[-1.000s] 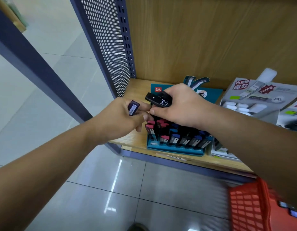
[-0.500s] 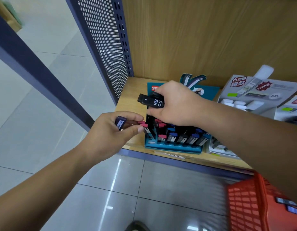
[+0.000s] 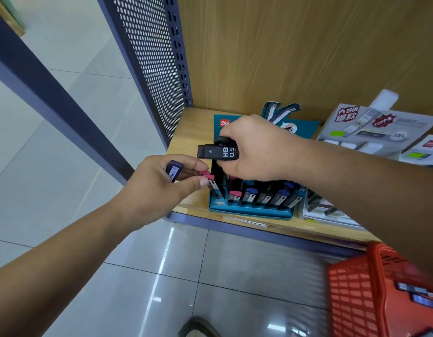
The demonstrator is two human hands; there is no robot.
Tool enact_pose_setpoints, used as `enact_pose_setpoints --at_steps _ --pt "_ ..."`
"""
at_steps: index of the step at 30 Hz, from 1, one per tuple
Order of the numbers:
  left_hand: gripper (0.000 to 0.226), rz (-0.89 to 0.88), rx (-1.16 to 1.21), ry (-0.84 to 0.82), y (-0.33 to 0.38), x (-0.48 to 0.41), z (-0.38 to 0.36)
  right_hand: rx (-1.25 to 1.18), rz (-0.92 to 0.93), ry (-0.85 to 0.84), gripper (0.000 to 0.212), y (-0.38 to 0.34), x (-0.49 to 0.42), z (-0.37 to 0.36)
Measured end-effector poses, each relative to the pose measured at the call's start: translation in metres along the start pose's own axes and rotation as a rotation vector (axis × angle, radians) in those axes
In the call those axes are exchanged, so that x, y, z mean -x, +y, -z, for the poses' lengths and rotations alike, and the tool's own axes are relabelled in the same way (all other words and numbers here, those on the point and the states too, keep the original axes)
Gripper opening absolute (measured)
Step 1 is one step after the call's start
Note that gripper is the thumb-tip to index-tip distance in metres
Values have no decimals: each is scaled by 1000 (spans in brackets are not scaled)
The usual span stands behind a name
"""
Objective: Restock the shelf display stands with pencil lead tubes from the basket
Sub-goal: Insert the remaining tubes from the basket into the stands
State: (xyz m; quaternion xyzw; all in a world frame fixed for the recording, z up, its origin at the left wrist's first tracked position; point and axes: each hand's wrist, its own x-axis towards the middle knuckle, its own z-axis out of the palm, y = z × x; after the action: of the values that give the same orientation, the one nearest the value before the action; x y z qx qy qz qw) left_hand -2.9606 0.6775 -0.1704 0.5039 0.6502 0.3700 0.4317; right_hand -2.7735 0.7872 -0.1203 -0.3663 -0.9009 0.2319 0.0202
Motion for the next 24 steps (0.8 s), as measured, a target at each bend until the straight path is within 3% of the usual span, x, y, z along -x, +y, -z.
enact_pose_setpoints --at_steps 8,17,20,24 --pt "22 -26 -6 -2 3 0 -4 -6 21 -88 29 -15 -6 -6" --pt "19 18 8 -6 5 0 -3 150 23 -59 23 -5 -7 10" --pt "18 5 17 -18 5 0 -3 110 55 33 23 -1 -4 15" --pt "19 -1 2 -25 5 1 -4 91 82 33 24 4 0 13"
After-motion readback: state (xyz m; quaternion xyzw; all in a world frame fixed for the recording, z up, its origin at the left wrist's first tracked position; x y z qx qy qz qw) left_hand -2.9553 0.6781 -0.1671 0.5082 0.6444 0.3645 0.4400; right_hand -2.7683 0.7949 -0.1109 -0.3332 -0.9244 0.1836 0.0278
